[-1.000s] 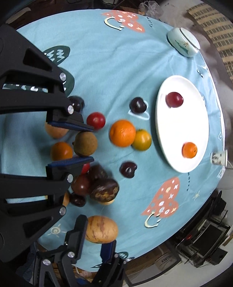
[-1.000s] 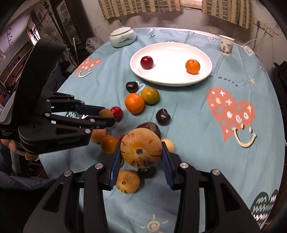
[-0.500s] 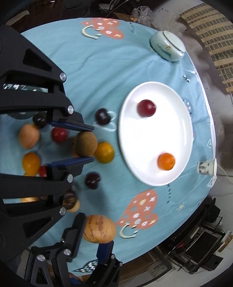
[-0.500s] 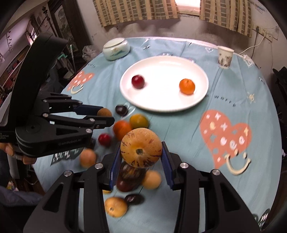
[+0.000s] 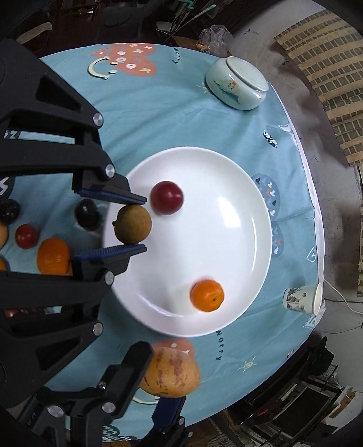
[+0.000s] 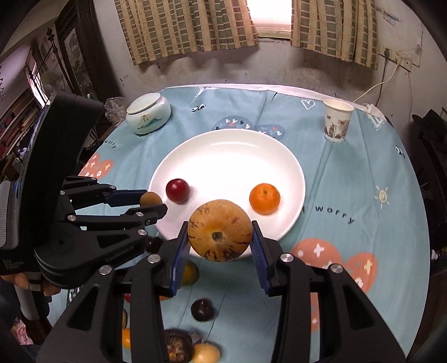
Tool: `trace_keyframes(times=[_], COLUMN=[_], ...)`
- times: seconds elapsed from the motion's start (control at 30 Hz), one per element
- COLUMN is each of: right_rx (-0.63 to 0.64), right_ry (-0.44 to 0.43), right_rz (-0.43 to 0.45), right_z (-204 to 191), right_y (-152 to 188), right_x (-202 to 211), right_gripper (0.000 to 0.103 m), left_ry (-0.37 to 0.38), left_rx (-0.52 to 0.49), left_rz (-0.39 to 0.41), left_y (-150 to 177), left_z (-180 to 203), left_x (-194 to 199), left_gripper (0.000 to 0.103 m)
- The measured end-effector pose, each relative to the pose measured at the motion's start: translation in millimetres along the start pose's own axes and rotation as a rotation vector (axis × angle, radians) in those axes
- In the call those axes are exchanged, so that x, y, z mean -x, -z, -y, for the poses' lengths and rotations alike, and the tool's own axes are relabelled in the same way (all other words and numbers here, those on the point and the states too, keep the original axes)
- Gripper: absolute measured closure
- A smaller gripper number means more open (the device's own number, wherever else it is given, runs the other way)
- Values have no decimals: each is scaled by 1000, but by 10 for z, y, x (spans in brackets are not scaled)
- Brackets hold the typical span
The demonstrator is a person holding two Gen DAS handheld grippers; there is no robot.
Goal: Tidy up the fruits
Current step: 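Carry the pepino and kiwi in both tools over the white plate, then open both tools to set the pepino and kiwi on the plate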
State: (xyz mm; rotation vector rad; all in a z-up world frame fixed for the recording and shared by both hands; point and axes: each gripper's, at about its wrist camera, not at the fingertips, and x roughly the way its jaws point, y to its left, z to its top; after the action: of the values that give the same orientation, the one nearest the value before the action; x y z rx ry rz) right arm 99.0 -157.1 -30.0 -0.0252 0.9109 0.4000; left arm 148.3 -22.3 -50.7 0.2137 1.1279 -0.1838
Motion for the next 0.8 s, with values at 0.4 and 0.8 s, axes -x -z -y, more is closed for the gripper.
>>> trace_keyframes(times=[0.4, 0.8], right_rx=[-7, 28], right_ry=[33, 53], right_rz=[-53, -136], right_z=[76, 62], right_y=[-99, -158], right_x=[-401, -880], right_gripper=[61, 61], left_ry=[-20, -47], left_rx=[22, 68], left_rz=[-29, -23], left_y=[-191, -509], left_z=[-136, -458], left_x=[-330, -620], left_gripper=[74, 74])
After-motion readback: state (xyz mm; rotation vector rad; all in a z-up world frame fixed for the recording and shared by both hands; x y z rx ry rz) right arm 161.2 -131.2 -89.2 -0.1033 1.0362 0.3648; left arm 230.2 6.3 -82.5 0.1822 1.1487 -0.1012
